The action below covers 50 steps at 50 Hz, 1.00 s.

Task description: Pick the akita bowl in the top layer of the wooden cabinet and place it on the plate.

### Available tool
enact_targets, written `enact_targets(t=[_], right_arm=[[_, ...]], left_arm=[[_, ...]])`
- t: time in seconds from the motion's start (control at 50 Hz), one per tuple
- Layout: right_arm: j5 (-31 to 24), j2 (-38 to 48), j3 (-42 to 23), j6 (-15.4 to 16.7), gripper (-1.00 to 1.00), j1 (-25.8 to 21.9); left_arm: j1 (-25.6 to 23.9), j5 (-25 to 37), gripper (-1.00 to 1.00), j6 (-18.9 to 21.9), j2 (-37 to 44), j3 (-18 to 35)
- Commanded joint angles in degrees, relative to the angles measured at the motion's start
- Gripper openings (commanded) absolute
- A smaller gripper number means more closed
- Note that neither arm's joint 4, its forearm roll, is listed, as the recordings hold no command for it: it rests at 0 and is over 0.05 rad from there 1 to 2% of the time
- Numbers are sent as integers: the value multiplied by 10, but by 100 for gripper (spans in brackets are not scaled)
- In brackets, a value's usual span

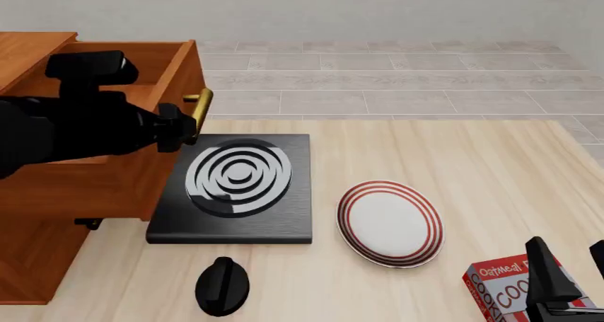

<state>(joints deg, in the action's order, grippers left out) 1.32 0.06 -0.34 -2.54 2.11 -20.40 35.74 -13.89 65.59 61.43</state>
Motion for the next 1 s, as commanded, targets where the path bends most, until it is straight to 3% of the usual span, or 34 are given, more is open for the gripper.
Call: enact_targets(t=[0.02, 0.26, 1.0], right_arm=[[0, 0, 0, 0, 100, 0], [0, 0, 0, 0, 100, 0], [0, 0, -1, 4, 100, -3]], left_arm=[[-22, 1, 100, 25, 37, 13], [-20, 18, 100, 20, 32, 40], [10, 64, 100, 56, 23, 122]])
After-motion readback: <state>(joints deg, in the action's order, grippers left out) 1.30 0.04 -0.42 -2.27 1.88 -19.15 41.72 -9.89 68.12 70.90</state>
